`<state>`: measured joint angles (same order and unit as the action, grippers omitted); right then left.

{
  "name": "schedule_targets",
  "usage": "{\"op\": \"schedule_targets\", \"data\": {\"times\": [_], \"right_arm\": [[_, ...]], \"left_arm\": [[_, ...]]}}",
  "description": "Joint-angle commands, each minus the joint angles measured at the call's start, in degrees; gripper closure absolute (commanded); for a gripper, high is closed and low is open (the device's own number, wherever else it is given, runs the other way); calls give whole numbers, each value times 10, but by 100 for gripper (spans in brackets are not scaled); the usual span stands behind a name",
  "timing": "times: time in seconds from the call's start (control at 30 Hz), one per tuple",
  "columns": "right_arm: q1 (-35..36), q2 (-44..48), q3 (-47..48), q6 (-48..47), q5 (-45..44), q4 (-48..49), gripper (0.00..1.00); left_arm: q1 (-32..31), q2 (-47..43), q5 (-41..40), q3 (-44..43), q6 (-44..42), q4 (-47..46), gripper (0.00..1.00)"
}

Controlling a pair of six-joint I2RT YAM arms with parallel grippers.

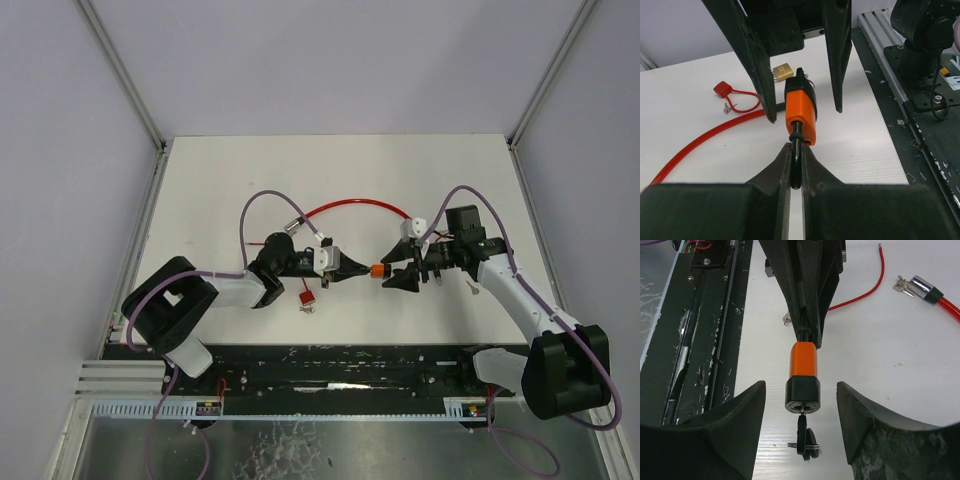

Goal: Lock with the key

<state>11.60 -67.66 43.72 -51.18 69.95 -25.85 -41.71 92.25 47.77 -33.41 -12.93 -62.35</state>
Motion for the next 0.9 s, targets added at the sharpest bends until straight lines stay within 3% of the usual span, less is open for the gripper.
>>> {"op": "schedule_targets", "data": {"times": [0.0,0.23,0.57,0.87], "right_arm": [[13,-2,-2,12,4,23,39],[26,-7,-3,16,4,30,56],[28,-2,20,-29,-19,-13,96],[11,43,34,-114,-69,-71,100]], "left_arm": [[-2,6,-1,-18,19,-87,100],[-2,9,-5,-18,24,-91,100],[-2,9,27,-21,47,-102,100],[6,28,114,-69,120,-58,98]]}}
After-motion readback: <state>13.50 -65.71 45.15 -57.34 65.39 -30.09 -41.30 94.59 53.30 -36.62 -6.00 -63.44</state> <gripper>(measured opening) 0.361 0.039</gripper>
